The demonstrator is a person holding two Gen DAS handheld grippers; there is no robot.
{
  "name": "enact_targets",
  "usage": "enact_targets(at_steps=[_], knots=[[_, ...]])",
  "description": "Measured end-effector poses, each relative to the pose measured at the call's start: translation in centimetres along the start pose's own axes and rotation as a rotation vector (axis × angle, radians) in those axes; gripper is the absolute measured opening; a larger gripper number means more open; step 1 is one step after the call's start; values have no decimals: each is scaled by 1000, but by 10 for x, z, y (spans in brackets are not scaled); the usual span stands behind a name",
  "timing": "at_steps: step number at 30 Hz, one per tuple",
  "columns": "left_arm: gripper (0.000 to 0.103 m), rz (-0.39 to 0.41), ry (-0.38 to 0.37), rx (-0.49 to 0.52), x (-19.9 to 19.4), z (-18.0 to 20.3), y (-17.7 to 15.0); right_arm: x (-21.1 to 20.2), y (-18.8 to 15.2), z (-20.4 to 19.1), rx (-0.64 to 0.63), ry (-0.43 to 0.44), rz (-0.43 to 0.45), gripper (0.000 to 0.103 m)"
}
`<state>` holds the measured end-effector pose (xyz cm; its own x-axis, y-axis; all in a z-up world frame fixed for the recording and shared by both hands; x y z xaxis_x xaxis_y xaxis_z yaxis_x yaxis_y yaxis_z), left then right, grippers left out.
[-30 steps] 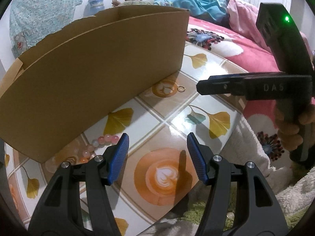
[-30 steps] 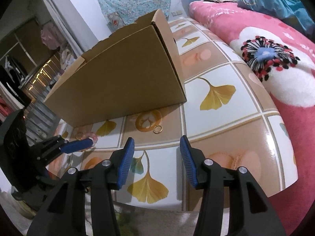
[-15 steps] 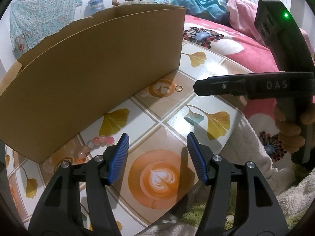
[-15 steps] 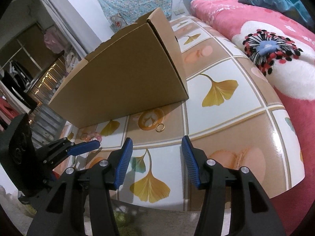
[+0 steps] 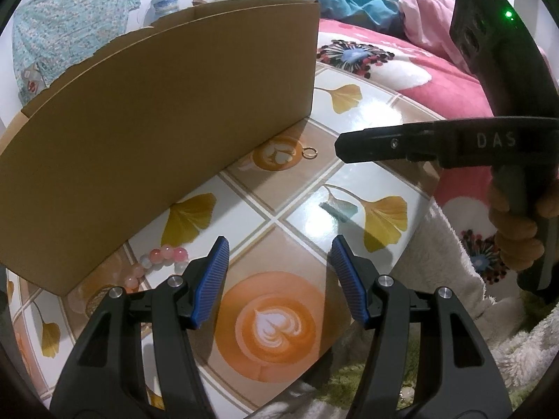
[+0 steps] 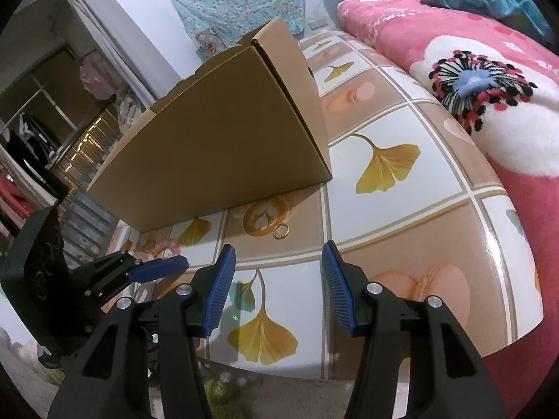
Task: Organize jewelry
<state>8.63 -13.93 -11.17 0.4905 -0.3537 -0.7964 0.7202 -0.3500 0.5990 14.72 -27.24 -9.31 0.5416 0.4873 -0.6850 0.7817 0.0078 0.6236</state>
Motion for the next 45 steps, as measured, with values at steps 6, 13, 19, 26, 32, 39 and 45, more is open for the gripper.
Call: enact_targets(at_steps=[6,13,19,26,32,39,45], knots=[[58,-10,6,-2,2,3,3,-2,0,3,12,20,7,51],[58,-16,-4,-16,4,3,5,-4,1,1,14,32,12,51],[58,23,-33,-38,-13,1,4,-15,1,0,-2,29,34,51],[58,62,-23,-112,-46,-23,-12,-18,1,-1,-18,34,41,51],[49,99,10,-191,-56,-53,-13,-11,3,-10,-44,17,22,51],[36,58,45,-172,-35,-69,-8,-7,1,-16,-75,-36,11,51],[32,29,60,-124,-19,-70,-8,10,10,-16,-135,-102,-11,41]])
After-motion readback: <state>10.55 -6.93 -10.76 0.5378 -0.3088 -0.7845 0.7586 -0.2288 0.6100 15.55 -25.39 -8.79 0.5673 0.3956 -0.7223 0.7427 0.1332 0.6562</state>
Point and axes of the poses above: each gripper's, at about its wrist camera, not at the fingertips, and x roughly the way its jaws point, z to its right, y to its top, the point moved 10 cm from there along x, roughly the way its jaws point, and after that the axes turned 9 degrees about -x, right-handed, at the moved point
